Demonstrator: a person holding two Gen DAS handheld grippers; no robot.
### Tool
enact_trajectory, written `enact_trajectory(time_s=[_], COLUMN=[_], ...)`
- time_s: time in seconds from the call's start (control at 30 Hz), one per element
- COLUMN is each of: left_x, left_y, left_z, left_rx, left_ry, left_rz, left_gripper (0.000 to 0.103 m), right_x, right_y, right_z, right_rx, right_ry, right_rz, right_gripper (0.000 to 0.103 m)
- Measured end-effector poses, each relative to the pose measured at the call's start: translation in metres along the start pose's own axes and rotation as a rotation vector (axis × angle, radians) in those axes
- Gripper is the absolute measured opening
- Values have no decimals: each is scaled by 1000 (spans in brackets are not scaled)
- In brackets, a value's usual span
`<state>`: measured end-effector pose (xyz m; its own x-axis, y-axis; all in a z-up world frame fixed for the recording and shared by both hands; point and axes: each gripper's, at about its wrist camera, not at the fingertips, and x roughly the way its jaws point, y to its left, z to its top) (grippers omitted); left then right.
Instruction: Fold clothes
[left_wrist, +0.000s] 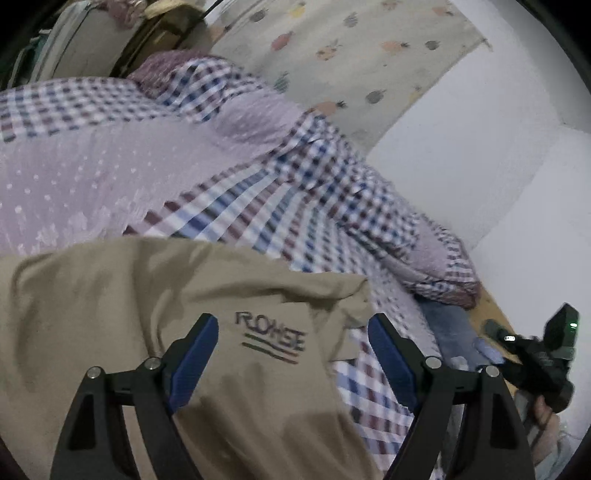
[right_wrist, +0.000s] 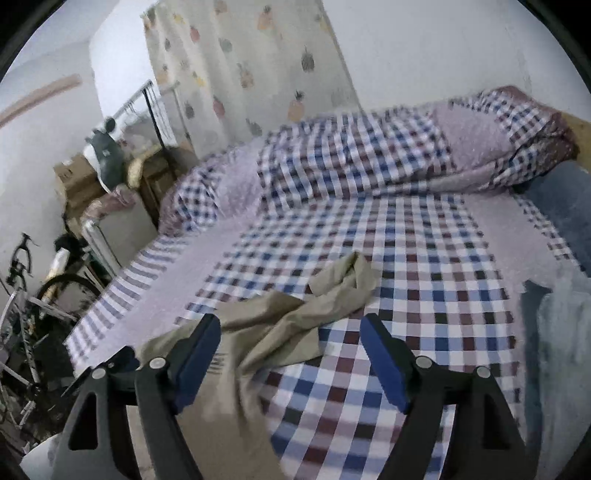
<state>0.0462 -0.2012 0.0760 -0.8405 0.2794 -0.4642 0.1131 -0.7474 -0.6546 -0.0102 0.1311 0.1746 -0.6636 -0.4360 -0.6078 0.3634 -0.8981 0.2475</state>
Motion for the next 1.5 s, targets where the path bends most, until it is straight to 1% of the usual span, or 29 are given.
enact_trajectory(time_s=[0.07, 0.13, 0.2, 0.27, 0.37, 0.47, 0.63, 0.7, 0.73, 0.77, 0.8, 0.83, 0.87, 0.93, 1.23, 1.37, 1.5], left_x=[12, 23, 27, 29, 34, 35, 39, 40, 41, 41, 42, 43, 43, 43, 38, 35, 32], left_y=[4, 4, 1, -1, -1, 2, 6, 6, 5, 5, 5, 5, 5, 6, 10, 9, 5], left_z=[-3, -7, -10, -14, -15, -14, -12, -13, -13, -13, -14, -14, -14, -13, -9, -7, -8], left_rx=[-40, -72, -71, -46, -53, -72, -90, -84, -81, -77, -75, -75, -76, -82, -112, -125, -128], left_ry=[31, 74, 84, 87, 98, 100, 99, 99, 99, 98, 98, 96, 94, 91, 74, 64, 64], left_rz=[-3, -21, -31, -21, -27, -32, -24, -18, -15, -13, -12, -11, -12, -16, -37, -58, -96], left_gripper=[86, 86, 86, 86, 86, 86, 86, 86, 86, 86, 86, 86, 86, 86, 86, 86, 86], right_x=[46, 81, 114, 140, 171, 199, 243, 251, 257, 253, 248, 242, 237, 226, 179, 139, 98], right_y=[-4, -5, -6, -9, -20, -34, -47, -53, -55, -57, -58, -59, -61, -63, -75, -102, -130], right_z=[-2, -5, -5, -2, 7, 14, 11, 9, 8, 9, 11, 13, 15, 20, 38, 36, 33], right_rx=[10, 8, -15, -31, -26, -25, -31, -14, -9, -11, -14, -18, -21, -27, -57, -31, -4], right_ry=[56, 94, 132, 146, 167, 190, 270, 276, 282, 273, 259, 246, 233, 207, 89, 70, 53], right_rz=[-24, -36, -49, -71, -102, -169, -263, -278, -279, -282, -286, -291, -295, -303, -340, -392, -446], right_gripper=[81, 81, 81, 81, 81, 81, 80, 80, 76, 63, 55, 36, 9, 7, 6, 6, 6])
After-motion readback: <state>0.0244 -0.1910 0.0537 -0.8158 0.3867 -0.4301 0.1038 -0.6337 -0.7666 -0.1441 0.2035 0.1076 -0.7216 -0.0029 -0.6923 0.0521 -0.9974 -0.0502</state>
